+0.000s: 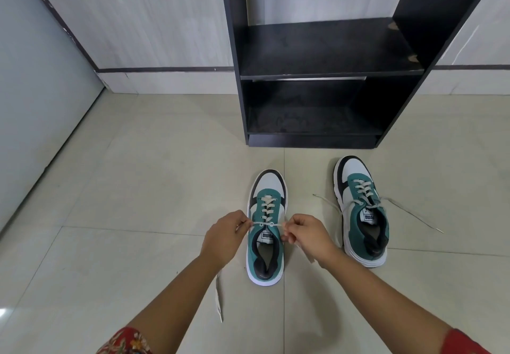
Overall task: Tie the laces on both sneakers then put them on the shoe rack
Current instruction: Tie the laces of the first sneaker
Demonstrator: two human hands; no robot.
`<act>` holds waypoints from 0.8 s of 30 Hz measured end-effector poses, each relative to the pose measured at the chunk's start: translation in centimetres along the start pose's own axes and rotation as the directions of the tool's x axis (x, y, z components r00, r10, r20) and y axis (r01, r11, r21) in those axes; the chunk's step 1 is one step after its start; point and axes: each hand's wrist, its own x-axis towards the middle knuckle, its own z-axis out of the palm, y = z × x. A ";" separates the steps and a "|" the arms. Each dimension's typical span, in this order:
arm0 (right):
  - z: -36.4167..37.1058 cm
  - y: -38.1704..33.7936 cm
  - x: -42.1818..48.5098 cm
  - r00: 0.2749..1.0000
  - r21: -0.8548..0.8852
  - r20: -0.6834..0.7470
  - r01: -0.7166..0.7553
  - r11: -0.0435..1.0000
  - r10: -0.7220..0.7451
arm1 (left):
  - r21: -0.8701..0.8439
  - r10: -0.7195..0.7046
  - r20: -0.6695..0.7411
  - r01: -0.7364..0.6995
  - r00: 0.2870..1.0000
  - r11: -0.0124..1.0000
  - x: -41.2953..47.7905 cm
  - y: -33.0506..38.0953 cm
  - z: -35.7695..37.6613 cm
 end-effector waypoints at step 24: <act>1.1 -2.5 0.5 0.981 0.520 0.180 -0.031 0.853 -0.074 | -0.698 0.116 0.143 0.018 0.983 0.716 0.2 5.2 -2.0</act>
